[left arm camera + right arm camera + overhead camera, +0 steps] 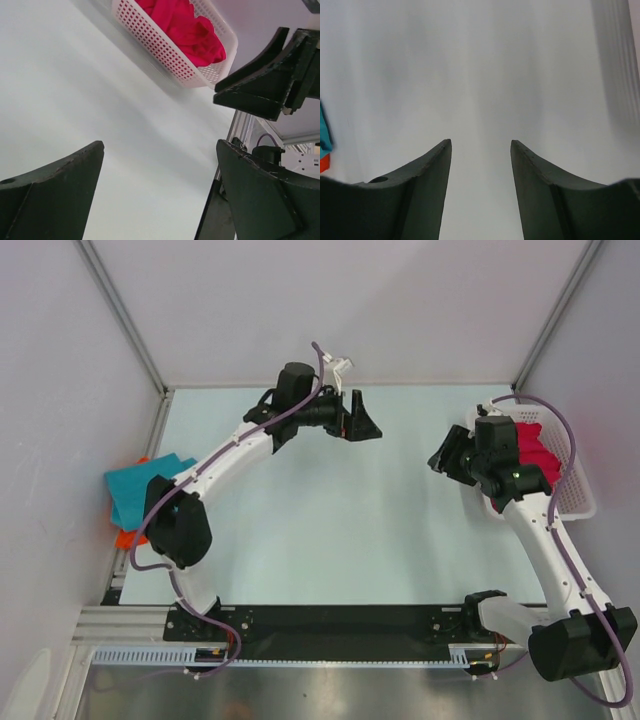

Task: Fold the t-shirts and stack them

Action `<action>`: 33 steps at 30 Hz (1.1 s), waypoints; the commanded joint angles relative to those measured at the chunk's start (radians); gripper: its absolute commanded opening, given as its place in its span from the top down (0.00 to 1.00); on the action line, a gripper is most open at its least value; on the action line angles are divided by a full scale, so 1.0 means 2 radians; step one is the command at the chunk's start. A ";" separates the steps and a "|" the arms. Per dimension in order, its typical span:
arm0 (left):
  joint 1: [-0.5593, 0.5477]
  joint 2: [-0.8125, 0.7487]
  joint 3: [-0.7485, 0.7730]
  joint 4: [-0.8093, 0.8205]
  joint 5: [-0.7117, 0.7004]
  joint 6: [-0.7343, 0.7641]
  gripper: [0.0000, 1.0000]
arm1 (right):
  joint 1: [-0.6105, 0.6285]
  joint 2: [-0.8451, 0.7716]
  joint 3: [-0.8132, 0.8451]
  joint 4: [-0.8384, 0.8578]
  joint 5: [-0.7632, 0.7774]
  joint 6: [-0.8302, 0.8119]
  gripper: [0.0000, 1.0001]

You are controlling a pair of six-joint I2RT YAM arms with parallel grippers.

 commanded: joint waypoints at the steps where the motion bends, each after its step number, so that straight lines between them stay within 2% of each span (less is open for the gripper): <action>1: -0.017 -0.065 0.019 -0.037 -0.042 0.070 0.00 | 0.021 -0.002 0.010 0.007 0.037 0.019 0.44; 4: -0.015 -0.070 0.027 -0.069 -0.059 0.092 0.00 | 0.018 0.004 0.009 0.008 0.046 0.017 0.41; 6: -0.015 -0.074 0.031 -0.083 -0.061 0.099 0.00 | -0.038 0.014 -0.015 0.033 0.004 0.028 0.38; 7: -0.013 -0.081 0.027 -0.090 -0.061 0.104 0.00 | -0.063 0.019 -0.028 0.047 -0.055 0.035 0.38; 8: -0.012 -0.087 0.022 -0.092 -0.065 0.106 0.00 | -0.085 0.036 -0.039 0.059 -0.077 0.045 0.38; 9: -0.012 -0.092 0.017 -0.093 -0.068 0.107 0.00 | -0.122 0.046 -0.049 0.073 -0.088 0.052 0.38; 10: -0.009 -0.105 0.004 -0.093 -0.069 0.113 0.00 | -0.132 0.062 -0.046 0.074 -0.083 0.050 0.37; 13: -0.002 -0.126 -0.021 -0.092 -0.079 0.118 0.00 | -0.149 0.118 -0.020 0.060 -0.052 0.055 0.36; 16: 0.008 -0.133 -0.033 -0.092 -0.079 0.110 0.00 | -0.175 0.152 -0.013 0.057 -0.069 0.082 0.35; 22: 0.012 -0.136 -0.040 -0.087 -0.074 0.100 0.00 | -0.208 0.129 -0.057 0.077 -0.060 0.118 0.33; 26: 0.014 -0.137 -0.043 -0.090 -0.073 0.097 0.00 | -0.222 0.110 -0.094 0.099 -0.065 0.137 0.27; 33: 0.019 -0.173 -0.074 -0.092 -0.085 0.100 0.00 | -0.231 0.159 -0.088 0.108 -0.056 0.131 0.27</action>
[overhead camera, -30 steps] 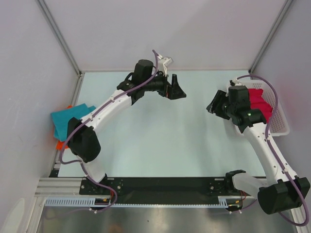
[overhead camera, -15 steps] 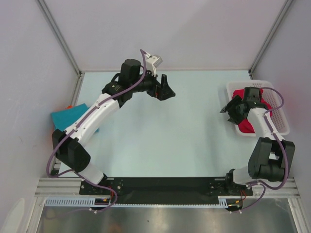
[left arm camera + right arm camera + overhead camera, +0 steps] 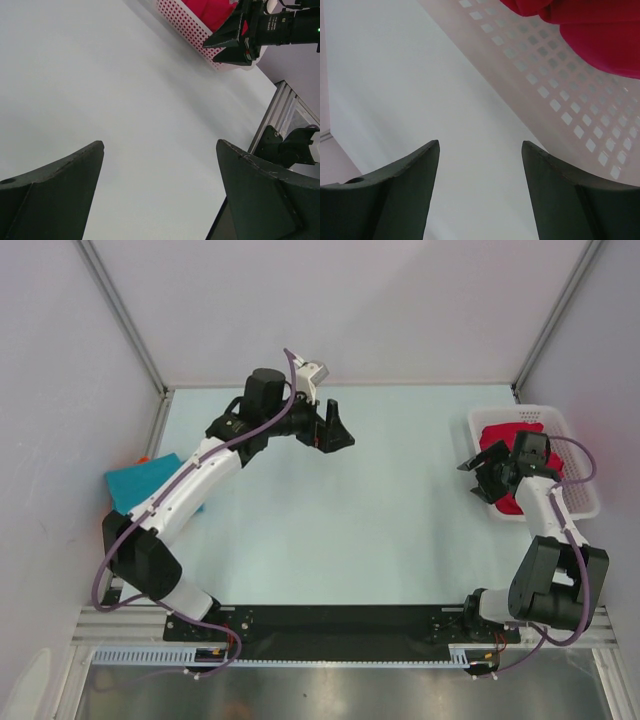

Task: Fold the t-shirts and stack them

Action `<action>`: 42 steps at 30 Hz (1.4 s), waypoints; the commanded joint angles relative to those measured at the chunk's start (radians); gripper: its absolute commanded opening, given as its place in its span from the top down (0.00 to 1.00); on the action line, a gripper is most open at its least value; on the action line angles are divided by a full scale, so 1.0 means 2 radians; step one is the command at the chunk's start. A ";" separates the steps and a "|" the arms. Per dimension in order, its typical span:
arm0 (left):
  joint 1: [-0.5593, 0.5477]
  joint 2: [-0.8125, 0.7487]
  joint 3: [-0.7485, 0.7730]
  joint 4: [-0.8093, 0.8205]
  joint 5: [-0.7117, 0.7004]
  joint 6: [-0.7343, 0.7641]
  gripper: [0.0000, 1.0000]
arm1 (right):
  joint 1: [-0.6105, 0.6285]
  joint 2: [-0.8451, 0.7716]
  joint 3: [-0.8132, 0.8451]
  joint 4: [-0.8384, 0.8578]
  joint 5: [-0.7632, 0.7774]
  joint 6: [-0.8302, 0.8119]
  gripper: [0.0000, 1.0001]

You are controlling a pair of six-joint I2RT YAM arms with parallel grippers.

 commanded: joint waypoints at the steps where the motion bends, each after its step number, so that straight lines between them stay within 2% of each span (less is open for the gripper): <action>1: 0.011 -0.048 -0.022 0.003 -0.009 0.003 0.00 | -0.019 0.043 0.008 0.011 0.039 0.000 0.27; 6: 0.022 -0.071 -0.043 -0.001 -0.007 0.008 0.00 | -0.020 0.049 0.031 -0.003 0.077 0.000 0.27; 10: 0.040 -0.088 -0.062 0.002 0.001 0.008 0.00 | -0.018 0.024 0.078 -0.032 0.182 -0.016 0.27; 19: 0.054 -0.095 -0.079 0.015 0.017 0.006 0.00 | -0.047 -0.003 0.146 -0.068 0.302 -0.035 0.26; 24: 0.065 -0.108 -0.095 0.021 0.029 0.006 0.00 | -0.106 0.023 0.140 -0.078 0.284 -0.034 0.25; 26: 0.070 -0.111 -0.098 0.022 0.032 0.006 0.00 | -0.110 0.024 0.134 -0.073 0.279 -0.029 0.25; 33: 0.086 -0.118 -0.105 0.027 0.047 0.004 0.00 | -0.096 0.059 0.103 -0.056 0.253 -0.022 0.25; 39: 0.091 -0.120 -0.113 0.030 0.052 0.000 0.00 | -0.061 0.087 0.087 -0.040 0.245 -0.024 0.27; 40: 0.092 -0.121 -0.115 0.031 0.054 0.000 0.00 | -0.059 0.093 0.085 -0.036 0.241 -0.026 0.30; 41: 0.092 -0.123 -0.115 0.031 0.054 0.000 0.00 | -0.054 0.096 0.084 -0.026 0.229 -0.028 0.47; 42: 0.093 -0.123 -0.117 0.031 0.054 0.002 0.00 | -0.052 0.097 0.083 -0.020 0.219 -0.039 0.76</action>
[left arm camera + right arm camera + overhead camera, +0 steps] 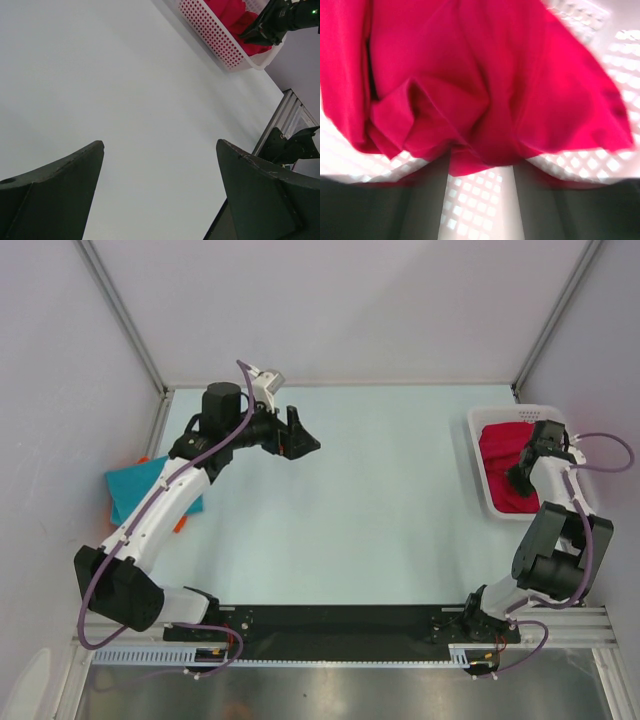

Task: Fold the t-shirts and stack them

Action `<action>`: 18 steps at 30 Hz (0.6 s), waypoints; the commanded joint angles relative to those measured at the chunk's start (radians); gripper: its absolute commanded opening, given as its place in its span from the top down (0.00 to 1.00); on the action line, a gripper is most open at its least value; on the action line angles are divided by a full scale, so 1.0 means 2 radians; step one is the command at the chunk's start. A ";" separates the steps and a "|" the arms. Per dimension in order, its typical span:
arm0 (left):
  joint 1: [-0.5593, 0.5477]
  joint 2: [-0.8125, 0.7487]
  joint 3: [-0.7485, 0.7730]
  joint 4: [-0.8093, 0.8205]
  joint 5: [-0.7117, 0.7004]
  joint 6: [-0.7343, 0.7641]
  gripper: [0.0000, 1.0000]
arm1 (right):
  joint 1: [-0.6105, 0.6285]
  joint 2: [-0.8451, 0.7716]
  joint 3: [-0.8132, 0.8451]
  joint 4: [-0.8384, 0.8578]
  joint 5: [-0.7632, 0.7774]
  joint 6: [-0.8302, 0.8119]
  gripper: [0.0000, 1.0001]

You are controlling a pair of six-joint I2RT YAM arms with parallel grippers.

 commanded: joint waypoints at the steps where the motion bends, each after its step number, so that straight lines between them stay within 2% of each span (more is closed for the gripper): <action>1: 0.008 -0.020 -0.005 0.019 0.015 0.001 0.00 | 0.014 0.008 0.000 0.040 -0.029 -0.011 1.00; 5: 0.011 -0.012 -0.004 0.027 0.019 -0.009 0.00 | 0.054 -0.006 0.041 0.025 0.006 -0.030 1.00; 9: 0.013 0.002 -0.001 0.037 0.027 -0.020 0.00 | 0.111 -0.020 0.133 -0.018 0.034 -0.055 1.00; 15: 0.012 0.019 -0.005 0.052 0.034 -0.035 0.00 | 0.189 -0.025 0.353 -0.103 0.060 -0.098 1.00; 18: 0.013 0.022 -0.012 0.060 0.037 -0.040 0.00 | 0.260 -0.017 0.469 -0.137 0.047 -0.122 1.00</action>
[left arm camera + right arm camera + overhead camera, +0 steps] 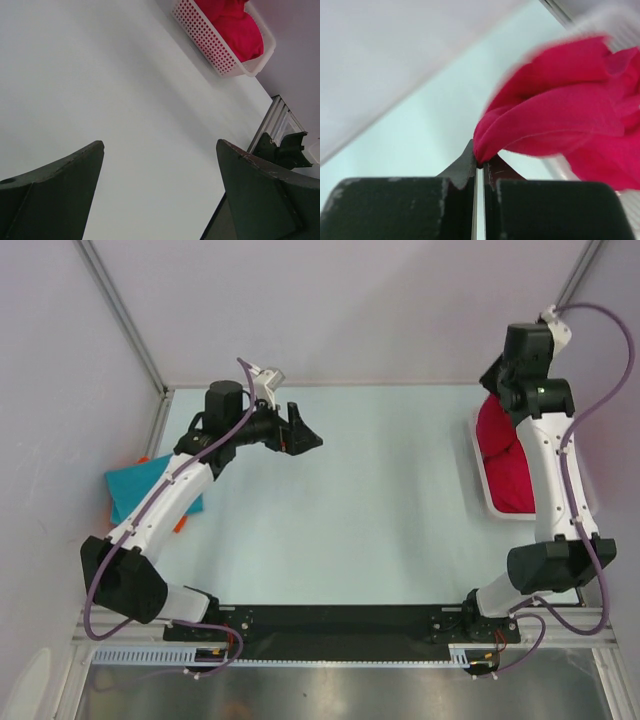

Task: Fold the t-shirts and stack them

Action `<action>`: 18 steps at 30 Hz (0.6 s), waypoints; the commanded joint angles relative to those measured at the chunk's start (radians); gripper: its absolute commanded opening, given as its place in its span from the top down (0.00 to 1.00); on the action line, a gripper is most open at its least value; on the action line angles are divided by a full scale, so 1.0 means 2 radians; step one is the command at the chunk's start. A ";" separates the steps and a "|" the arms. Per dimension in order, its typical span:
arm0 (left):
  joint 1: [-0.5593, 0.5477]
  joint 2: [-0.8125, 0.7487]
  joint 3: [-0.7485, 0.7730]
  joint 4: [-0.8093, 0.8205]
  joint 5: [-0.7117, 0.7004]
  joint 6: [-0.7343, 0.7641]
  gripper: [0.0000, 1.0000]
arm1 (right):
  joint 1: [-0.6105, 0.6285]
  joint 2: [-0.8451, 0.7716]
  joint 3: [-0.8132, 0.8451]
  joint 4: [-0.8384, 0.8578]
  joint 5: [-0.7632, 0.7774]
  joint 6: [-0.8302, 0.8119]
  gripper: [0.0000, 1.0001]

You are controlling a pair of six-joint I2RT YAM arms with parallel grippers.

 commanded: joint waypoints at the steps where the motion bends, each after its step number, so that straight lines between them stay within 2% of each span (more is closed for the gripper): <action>1: 0.005 0.006 -0.009 0.033 0.017 -0.014 0.00 | 0.100 -0.011 0.160 -0.072 -0.007 -0.045 1.00; 2: 0.005 0.006 -0.010 0.033 0.017 -0.017 0.00 | 0.122 0.000 0.230 -0.085 -0.041 -0.056 1.00; 3: 0.005 0.007 -0.012 0.034 0.017 -0.017 0.00 | 0.140 0.014 0.264 -0.101 -0.061 -0.061 1.00; 4: 0.005 0.007 -0.013 0.035 0.016 -0.018 0.00 | 0.198 0.040 0.303 -0.129 -0.071 -0.067 1.00; 5: 0.006 0.006 -0.015 0.035 0.015 -0.018 0.00 | 0.230 0.052 0.360 -0.140 -0.056 -0.078 1.00; 7: 0.007 0.005 -0.020 0.035 0.012 -0.017 0.00 | 0.290 0.070 0.397 -0.153 -0.028 -0.107 1.00; 8: 0.009 0.004 -0.021 0.035 0.013 -0.017 0.00 | 0.324 0.070 0.399 -0.148 -0.020 -0.110 1.00; 9: 0.010 0.004 -0.023 0.036 0.013 -0.017 0.00 | 0.332 0.069 0.386 -0.143 -0.025 -0.109 1.00; 14: 0.015 -0.004 -0.030 0.033 0.012 -0.014 0.00 | 0.312 0.046 0.315 -0.125 0.004 -0.102 1.00; 17: 0.020 -0.005 -0.036 0.035 0.013 -0.016 0.00 | 0.264 0.038 0.285 -0.114 -0.008 -0.100 1.00; 18: 0.020 -0.003 -0.035 0.036 0.013 -0.017 0.00 | 0.230 0.035 0.279 -0.108 -0.008 -0.098 1.00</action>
